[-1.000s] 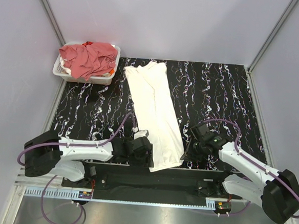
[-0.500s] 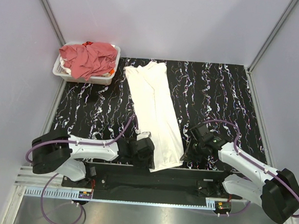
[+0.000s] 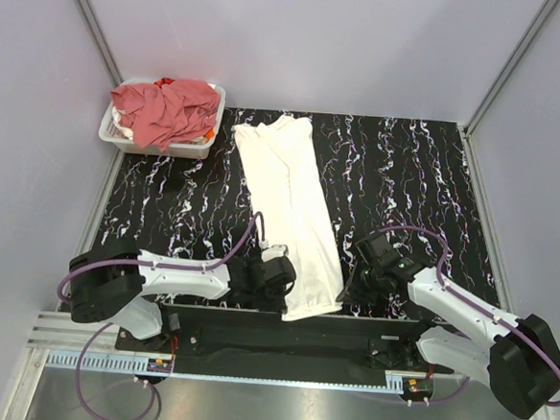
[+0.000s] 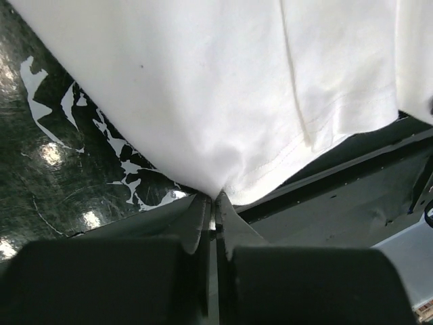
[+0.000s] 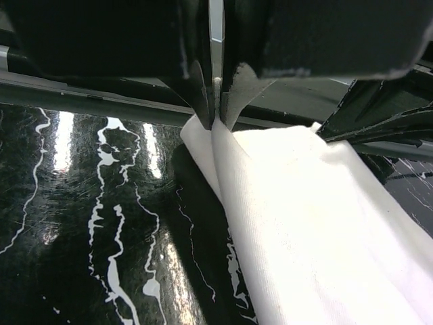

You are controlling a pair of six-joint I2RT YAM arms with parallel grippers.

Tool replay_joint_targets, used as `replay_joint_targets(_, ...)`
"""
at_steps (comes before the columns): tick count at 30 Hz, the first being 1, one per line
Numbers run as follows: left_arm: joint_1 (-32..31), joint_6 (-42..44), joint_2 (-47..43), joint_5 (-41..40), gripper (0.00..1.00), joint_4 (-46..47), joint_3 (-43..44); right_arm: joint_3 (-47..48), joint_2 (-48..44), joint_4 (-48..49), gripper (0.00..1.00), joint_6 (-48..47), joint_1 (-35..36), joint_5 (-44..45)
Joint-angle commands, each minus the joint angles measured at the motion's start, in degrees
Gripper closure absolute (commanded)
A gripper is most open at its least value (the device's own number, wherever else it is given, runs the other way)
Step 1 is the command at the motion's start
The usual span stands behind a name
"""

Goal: Fold and stack the t-shirts
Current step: Fold the tshirt

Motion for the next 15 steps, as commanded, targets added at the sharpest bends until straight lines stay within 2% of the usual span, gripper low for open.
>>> replay_joint_targets(1, 0.02, 0.78, -0.44, -4.15, 1.00, -1.96, 3.80, -0.62, 0.18, 1.34, 1.00, 0.66, 0.55, -1.41)
replay_joint_targets(3, 0.02, 0.69, -2.02, -4.77, 1.00, -4.67, 4.59, -0.36, -0.34, 1.25, 1.00, 0.75, 0.55, -2.20)
replay_joint_targets(6, -0.33, -1.06, -8.86, -6.69, 1.00, -9.77, 4.68, 0.25, -2.79, 0.73, 1.00, 2.06, 0.55, -4.92)
replay_joint_targets(10, -0.51, -4.22, -21.42, -9.16, 1.00, -14.35, 2.49, 2.62, -5.09, -0.85, 1.00, 3.56, 0.64, -7.82)
replay_joint_targets(15, -0.68, -7.21, -27.60, -8.99, 1.00, -16.38, -1.46, 3.69, -4.57, -2.88, 1.00, 4.96, 3.88, -8.00)
